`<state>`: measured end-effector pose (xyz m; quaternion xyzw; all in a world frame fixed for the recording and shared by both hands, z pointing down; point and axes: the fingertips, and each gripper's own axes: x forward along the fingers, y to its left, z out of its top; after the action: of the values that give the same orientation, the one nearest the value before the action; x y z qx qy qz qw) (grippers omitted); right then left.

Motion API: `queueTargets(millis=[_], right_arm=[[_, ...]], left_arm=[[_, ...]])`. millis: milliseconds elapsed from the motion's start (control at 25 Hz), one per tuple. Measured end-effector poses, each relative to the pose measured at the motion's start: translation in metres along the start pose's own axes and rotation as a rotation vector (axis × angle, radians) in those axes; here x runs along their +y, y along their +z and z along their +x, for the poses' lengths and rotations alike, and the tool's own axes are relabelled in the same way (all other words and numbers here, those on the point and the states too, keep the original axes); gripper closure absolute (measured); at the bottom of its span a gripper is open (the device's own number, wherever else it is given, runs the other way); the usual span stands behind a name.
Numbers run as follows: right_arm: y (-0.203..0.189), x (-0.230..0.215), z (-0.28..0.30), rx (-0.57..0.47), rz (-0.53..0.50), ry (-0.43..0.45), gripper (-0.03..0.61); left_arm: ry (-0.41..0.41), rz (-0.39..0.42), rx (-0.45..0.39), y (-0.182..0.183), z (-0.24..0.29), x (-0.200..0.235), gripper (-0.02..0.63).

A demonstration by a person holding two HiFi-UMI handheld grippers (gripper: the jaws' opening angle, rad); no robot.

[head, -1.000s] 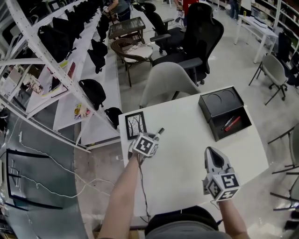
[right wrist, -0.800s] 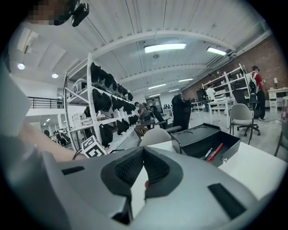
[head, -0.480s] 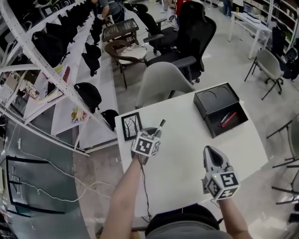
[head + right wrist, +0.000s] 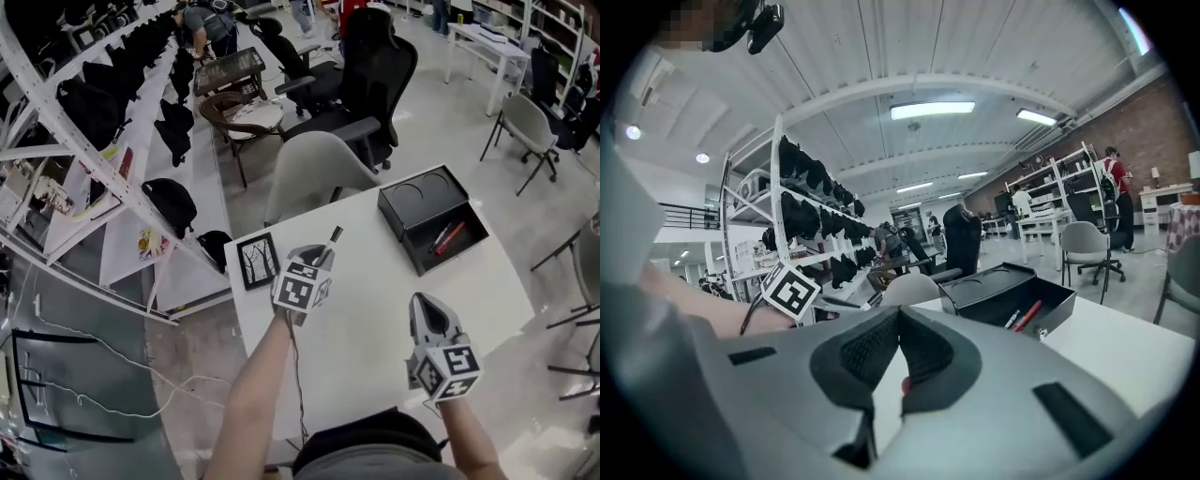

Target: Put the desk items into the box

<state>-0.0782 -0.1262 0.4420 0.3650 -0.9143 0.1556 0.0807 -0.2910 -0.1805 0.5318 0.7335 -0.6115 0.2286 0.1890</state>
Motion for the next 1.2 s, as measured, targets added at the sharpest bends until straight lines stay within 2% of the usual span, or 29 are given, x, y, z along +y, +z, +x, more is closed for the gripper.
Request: queueTargets(millis=[320, 800, 1200], right_arm=[[0.0, -0.01, -0.014, -0.015, 0.01, -0.053, 0.575], [-0.004, -0.051, -0.054, -0.027, 0.045, -0.185, 0.575], [-0.005, -0.09, -0.08, -0.049, 0.066, -0.265, 0.575]], left_arm=[[-0.064, 0.077, -0.045, 0.033, 0.013, -0.029, 0.545], [-0.176, 0.135, -0.093, 0.079, 0.049, -0.092, 0.545], [-0.246, 0.203, -0.069, 0.096, 0.085, -0.144, 0.545]])
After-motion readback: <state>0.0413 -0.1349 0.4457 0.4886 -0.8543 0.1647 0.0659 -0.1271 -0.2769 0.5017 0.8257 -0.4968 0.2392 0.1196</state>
